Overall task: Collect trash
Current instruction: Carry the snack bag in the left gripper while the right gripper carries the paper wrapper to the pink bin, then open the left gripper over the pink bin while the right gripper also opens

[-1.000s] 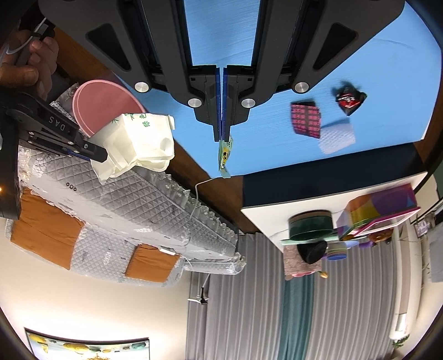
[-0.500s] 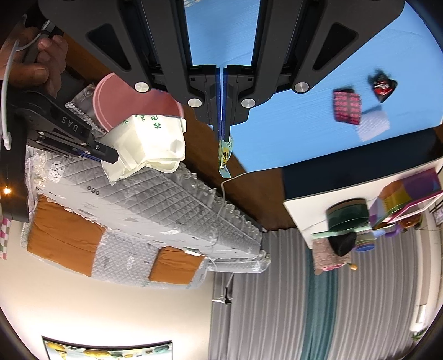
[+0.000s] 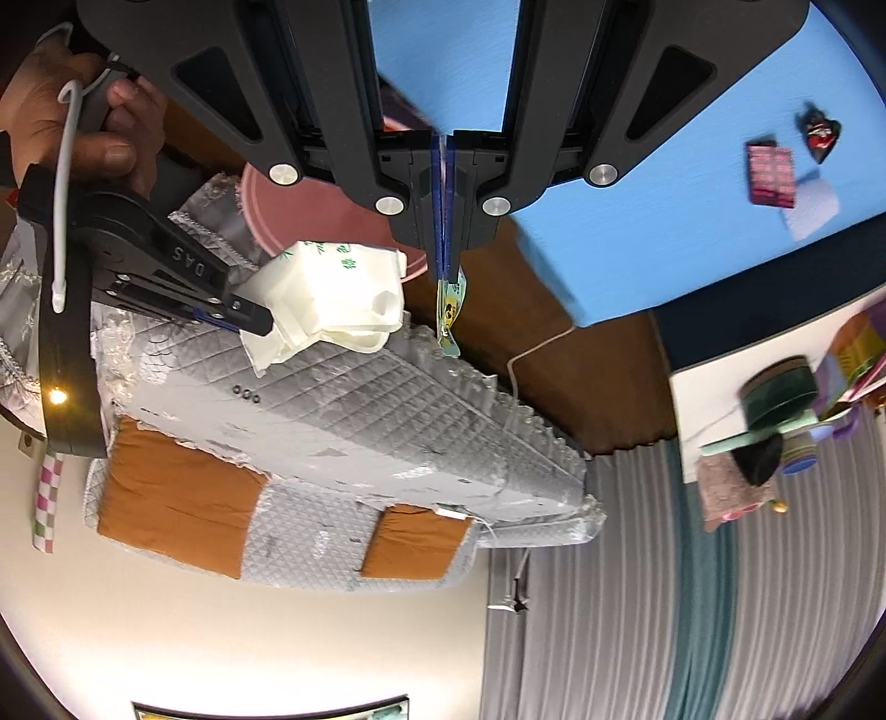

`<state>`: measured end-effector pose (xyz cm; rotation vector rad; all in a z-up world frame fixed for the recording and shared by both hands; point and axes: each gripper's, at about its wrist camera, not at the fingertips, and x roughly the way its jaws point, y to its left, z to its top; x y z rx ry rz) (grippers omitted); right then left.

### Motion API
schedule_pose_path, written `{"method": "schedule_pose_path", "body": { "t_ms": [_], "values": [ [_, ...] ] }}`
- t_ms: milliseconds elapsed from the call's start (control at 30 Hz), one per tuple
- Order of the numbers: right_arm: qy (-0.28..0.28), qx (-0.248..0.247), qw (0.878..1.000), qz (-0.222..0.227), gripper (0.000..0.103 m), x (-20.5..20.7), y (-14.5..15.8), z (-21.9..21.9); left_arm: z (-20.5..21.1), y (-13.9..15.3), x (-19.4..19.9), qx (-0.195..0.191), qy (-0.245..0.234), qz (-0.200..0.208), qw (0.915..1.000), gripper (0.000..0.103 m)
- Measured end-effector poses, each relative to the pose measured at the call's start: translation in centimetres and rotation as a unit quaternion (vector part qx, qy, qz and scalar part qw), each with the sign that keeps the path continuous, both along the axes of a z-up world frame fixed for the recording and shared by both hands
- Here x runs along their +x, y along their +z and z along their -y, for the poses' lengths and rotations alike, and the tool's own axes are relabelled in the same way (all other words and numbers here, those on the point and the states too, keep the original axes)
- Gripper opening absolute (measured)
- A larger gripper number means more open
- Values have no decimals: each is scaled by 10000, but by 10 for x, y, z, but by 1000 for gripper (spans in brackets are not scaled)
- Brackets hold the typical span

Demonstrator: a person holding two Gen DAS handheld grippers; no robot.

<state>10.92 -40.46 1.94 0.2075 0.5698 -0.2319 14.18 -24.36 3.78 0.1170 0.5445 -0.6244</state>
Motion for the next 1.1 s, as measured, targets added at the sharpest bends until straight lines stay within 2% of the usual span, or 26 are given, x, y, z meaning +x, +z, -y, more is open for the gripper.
{"method": "schedule_pose_path", "body": {
  "t_ms": [167,400,767,867,933,1000,1100],
  "values": [
    [-209,0,9998,19,6,-8,2,23,19,2,3,-152,-17,-100,9998,0],
    [-550,53,9984,-150,6,-12,-4,47,43,-10,10,-50,-60,-214,9997,0],
    [-609,2,9970,-475,6,-1,-26,58,67,-37,36,75,-145,-524,9985,0],
    [-561,63,9967,-590,8,3,-31,62,75,-43,42,81,-209,-718,9972,1],
    [-628,66,9960,-629,21,3,-33,63,74,-46,45,24,-256,-860,9960,3],
    [-667,140,9956,-638,30,4,-34,65,71,-46,43,25,-227,-825,9963,12],
    [-694,189,9955,-623,30,5,-33,64,62,-43,41,25,-191,-792,9967,13]
  ]
}}
